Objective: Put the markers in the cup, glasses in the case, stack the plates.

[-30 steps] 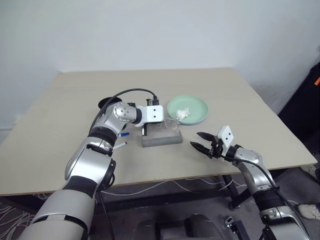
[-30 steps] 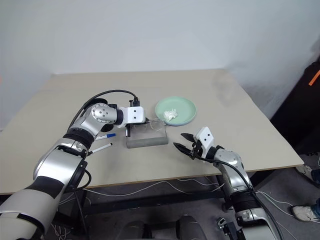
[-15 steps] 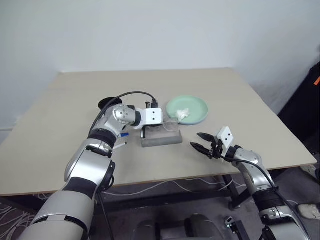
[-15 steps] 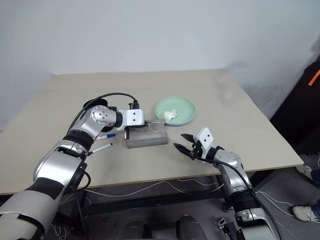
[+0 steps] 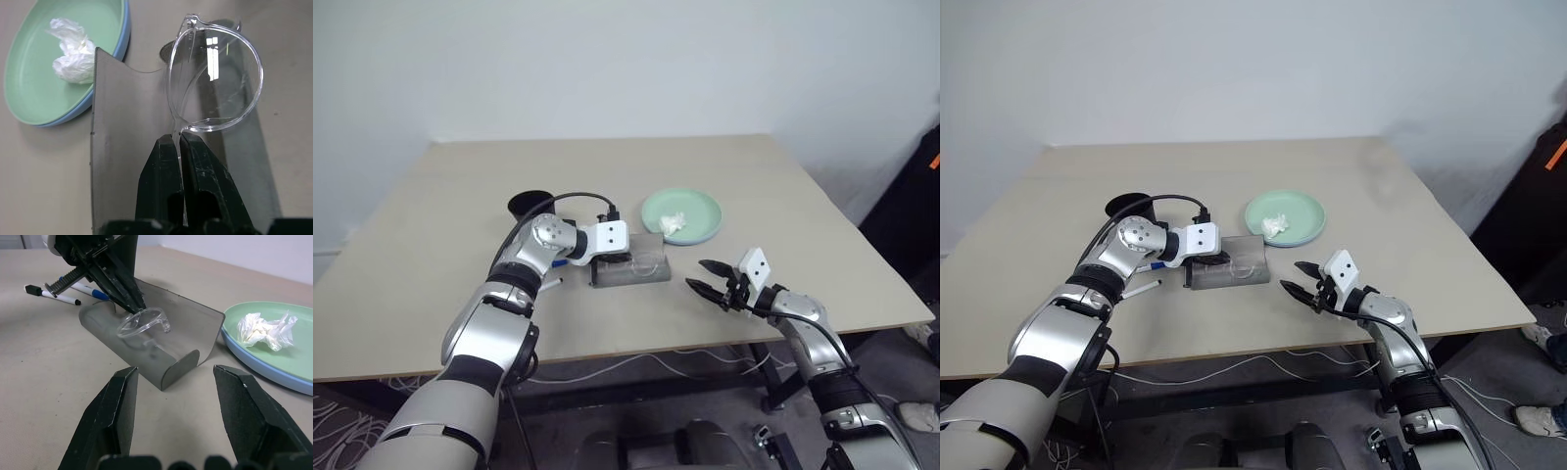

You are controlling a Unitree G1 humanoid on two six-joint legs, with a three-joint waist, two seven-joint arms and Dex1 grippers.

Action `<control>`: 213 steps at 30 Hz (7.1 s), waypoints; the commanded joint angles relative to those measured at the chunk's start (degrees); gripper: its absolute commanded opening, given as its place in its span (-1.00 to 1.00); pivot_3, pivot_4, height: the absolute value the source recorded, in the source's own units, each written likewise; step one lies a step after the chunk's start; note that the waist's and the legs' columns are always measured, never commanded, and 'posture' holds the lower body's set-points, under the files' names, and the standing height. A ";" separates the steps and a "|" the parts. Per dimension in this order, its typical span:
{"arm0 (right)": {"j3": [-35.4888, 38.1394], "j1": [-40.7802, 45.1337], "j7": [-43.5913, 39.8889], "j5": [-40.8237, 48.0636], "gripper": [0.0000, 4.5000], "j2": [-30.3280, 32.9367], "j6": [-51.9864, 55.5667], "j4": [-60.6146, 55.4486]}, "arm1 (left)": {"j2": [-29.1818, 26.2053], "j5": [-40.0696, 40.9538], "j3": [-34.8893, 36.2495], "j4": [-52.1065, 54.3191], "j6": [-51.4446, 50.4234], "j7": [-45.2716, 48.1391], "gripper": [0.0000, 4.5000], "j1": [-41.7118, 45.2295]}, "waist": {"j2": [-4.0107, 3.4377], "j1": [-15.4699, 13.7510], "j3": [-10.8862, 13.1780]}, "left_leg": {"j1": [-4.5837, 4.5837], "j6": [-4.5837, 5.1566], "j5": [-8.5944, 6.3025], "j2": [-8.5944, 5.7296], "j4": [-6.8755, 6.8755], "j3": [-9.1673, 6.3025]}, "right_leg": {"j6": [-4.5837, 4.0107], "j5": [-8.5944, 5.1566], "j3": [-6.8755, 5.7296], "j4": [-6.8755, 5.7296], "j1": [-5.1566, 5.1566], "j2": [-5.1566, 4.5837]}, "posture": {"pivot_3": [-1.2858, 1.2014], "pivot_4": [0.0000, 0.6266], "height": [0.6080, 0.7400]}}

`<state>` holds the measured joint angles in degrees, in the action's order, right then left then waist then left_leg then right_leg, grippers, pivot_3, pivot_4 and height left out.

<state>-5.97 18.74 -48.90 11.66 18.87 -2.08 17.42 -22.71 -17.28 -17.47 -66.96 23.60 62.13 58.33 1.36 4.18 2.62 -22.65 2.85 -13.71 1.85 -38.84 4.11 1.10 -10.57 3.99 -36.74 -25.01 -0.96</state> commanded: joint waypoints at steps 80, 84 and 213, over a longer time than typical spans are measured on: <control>0.53 0.95 0.56 -0.92 0.18 -0.85 -1.72 0.00 | -0.16 3.22 6.32 -1.39 -11.60 -14.00 -0.78 7.87 | 0.05 -0.02 0.04 | -0.20 0.01 0.01 -0.01 0.03 -0.01 | 0.11 0.07 0.02 0.00 -0.23 0.02 | 0.03 -1.00 1.00; 0.54 1.01 0.58 -0.91 0.18 -0.89 -1.75 0.01 | 0.42 0.14 3.75 -2.84 -10.11 -18.99 -0.98 7.80 | 0.05 -0.03 0.04 | -0.19 0.01 0.00 -0.02 0.04 0.00 | 0.13 0.08 0.01 0.00 -0.23 0.02 | 0.03 -1.00 1.00; -2.49 5.91 -4.81 -1.28 0.18 -0.57 0.66 3.53 | -30.11 20.90 12.32 49.44 -41.45 13.41 -0.99 -27.56 | -0.41 0.85 -0.29 | -0.01 -0.01 0.01 0.15 0.18 0.02 | -0.10 0.05 0.11 -0.03 -0.33 0.00 | 0.03 -1.00 1.00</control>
<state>-8.69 22.79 -53.45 10.43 18.25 -1.07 22.27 -51.09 4.86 -5.50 -18.66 -17.59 76.40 30.39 0.95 5.03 2.33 -22.66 2.84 -13.70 2.00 -38.66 4.12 1.00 -10.53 4.09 -36.77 -25.34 -0.97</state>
